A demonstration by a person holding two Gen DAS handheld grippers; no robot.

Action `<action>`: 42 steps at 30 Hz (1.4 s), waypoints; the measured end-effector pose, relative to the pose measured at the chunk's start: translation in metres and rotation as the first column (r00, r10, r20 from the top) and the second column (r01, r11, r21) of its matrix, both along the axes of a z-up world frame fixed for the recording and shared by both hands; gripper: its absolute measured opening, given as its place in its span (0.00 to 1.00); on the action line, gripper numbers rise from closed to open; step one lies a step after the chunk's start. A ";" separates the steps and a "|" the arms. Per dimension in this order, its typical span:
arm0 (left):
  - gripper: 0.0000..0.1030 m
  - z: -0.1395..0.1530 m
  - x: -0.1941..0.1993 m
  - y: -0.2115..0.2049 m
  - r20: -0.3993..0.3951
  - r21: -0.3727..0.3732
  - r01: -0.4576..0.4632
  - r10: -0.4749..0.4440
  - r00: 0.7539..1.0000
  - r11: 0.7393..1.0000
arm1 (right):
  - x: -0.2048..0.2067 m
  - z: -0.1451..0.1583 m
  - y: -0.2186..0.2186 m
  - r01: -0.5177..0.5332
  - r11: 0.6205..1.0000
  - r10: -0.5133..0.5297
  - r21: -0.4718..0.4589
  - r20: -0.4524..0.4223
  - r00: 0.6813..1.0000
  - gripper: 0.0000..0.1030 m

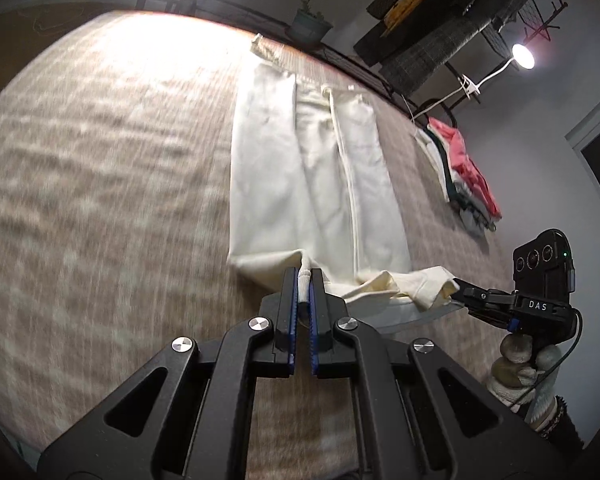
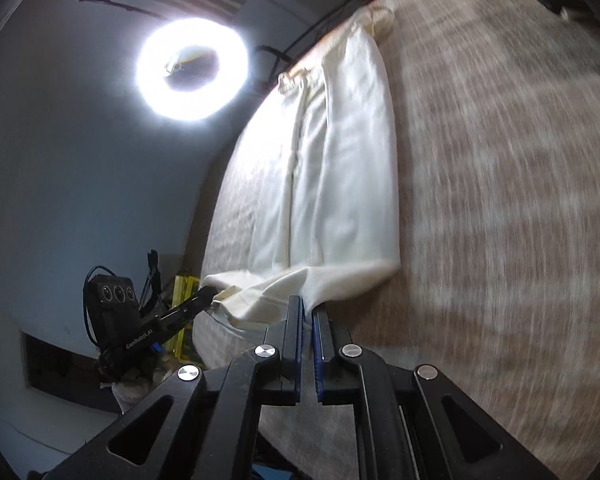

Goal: Fold small clothes
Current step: 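Fold the hem up toward the straps with both grippers, then release, then move both open grippers to the camisole's straps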

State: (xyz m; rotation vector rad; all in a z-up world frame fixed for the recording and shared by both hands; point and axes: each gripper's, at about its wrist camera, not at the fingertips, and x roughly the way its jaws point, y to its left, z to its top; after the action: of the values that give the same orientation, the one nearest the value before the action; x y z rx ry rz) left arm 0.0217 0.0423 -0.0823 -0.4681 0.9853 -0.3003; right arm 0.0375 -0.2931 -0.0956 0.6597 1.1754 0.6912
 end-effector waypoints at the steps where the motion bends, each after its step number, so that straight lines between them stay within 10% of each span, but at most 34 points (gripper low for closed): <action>1: 0.02 0.002 0.006 -0.001 0.006 0.006 -0.003 0.003 1.000 1.000 | 0.006 0.003 -0.001 0.003 1.000 -0.003 0.003 0.006 1.000 0.02; 20: 0.03 -0.026 0.092 0.000 -0.019 0.041 -0.061 0.062 0.998 0.997 | 0.099 -0.024 0.008 0.045 0.999 -0.045 -0.002 -0.038 0.998 0.02; 28: 0.26 -0.010 0.082 0.012 0.073 0.111 -0.108 0.101 0.992 0.988 | 0.103 -0.001 0.014 0.031 0.997 -0.026 -0.070 0.073 0.997 0.35; 42: 0.26 -0.024 0.072 -0.043 0.078 0.253 0.096 -0.120 0.990 0.963 | 0.088 0.002 0.060 -0.123 0.975 0.153 -0.183 0.165 0.974 0.28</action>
State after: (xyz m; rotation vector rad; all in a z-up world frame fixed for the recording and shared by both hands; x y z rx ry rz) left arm 0.0936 -0.0002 -0.1064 -0.1701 0.9440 -0.2895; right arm 0.1257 -0.2327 -0.0936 0.3651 1.1072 0.7410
